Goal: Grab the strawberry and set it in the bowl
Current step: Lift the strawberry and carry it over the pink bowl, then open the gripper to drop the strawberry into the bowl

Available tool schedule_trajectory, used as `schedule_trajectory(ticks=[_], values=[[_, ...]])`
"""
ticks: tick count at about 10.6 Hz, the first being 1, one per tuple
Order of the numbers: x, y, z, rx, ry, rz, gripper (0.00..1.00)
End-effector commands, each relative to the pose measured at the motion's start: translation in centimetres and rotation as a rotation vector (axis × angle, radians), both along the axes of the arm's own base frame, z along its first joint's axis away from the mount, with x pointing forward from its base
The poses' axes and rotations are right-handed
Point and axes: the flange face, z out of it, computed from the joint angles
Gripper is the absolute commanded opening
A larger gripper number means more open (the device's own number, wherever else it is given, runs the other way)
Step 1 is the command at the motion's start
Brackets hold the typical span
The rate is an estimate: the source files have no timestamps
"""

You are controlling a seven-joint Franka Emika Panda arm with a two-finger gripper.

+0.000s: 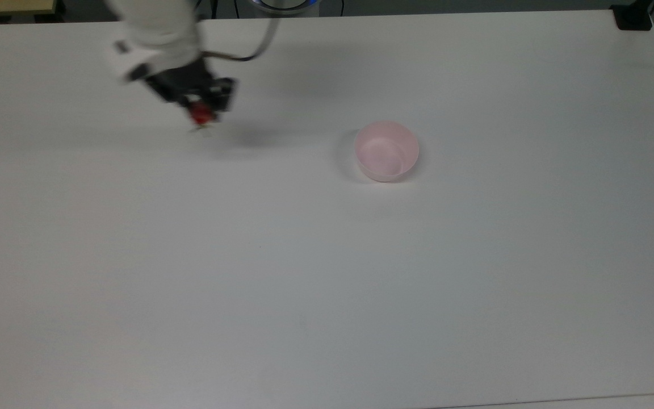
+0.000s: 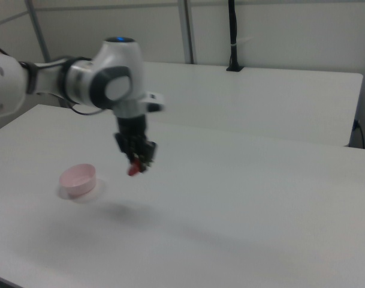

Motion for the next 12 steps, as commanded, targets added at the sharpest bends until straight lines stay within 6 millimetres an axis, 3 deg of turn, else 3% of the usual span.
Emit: schedule_trajectory(ticks=[1, 3, 6, 8, 9, 11, 12], values=[[-0.4, 14.3, -0.2, 0.015, 0.035, 0.018, 0.32], [-0.5, 20.7, -1.9, 0.021, 0.029, 0.003, 0.32], [-0.1, 25.0, -3.4, 0.047, -0.022, -0.045, 0.32], [0.4, 27.6, -5.4, 0.047, -0.061, -0.041, 0.32], [1.0, 27.7, -6.0, 0.034, -0.071, -0.051, 0.47], [1.1, 27.5, -5.8, 0.019, -0.073, -0.044, 0.94], [0.9, 27.3, -5.6, -0.008, -0.073, -0.032, 1.00]])
